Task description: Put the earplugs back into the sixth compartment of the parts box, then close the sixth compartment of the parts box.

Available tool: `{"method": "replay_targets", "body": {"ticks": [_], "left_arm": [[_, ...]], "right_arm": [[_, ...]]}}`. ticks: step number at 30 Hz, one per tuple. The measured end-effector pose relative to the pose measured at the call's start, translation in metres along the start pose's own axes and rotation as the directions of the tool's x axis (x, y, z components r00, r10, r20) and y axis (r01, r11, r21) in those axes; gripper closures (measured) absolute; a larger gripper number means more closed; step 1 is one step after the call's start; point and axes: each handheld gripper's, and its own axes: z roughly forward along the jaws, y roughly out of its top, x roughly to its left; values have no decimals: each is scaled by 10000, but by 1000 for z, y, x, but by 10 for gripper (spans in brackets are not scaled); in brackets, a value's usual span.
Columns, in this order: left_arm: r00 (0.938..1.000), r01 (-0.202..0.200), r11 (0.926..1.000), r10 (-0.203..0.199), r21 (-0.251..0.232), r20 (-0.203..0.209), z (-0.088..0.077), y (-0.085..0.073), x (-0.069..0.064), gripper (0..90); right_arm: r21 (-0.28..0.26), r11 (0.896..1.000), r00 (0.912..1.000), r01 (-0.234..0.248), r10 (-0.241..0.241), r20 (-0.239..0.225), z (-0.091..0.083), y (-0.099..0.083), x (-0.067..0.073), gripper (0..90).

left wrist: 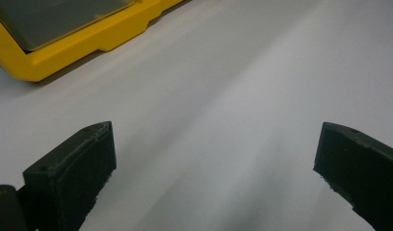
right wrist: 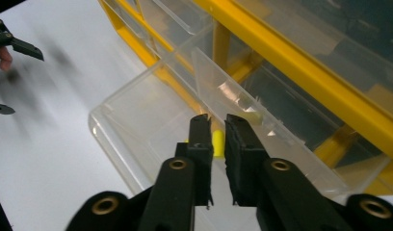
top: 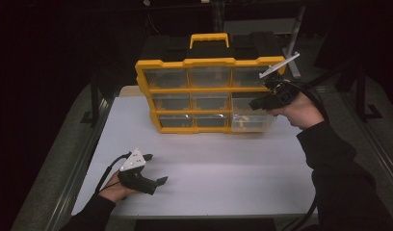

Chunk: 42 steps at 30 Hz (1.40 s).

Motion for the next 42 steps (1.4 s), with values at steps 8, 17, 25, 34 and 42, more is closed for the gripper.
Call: {"method": "replay_targets", "body": {"ticks": [8, 17, 25, 34, 42], "left_arm": [[10000, 4, 10000, -4, 20, -16, 0, 0, 0, 3], [10000, 12, 10000, -12, 8, -42, -1, 0, 0, 4], [10000, 44, 10000, -44, 4, -64, -1, 0, 0, 4], [10000, 37, 10000, -37, 6, -64, -1, 0, 0, 4], [10000, 37, 10000, -37, 12, -70, -1, 0, 0, 4]], "right_arm": [[-295, 9995, 9995, 117, -126, -297, -13, 0, 8, 884], [-593, 9980, 9972, 238, -280, -699, -26, -6, 19, 888], [-749, 9966, 9948, 336, -406, -937, -33, -17, 27, 888], [-690, 9968, 9929, 397, -472, -1096, -28, -34, 32, 888], [-430, 9987, 9927, 270, -318, -1161, -19, -46, 31, 889]]}}
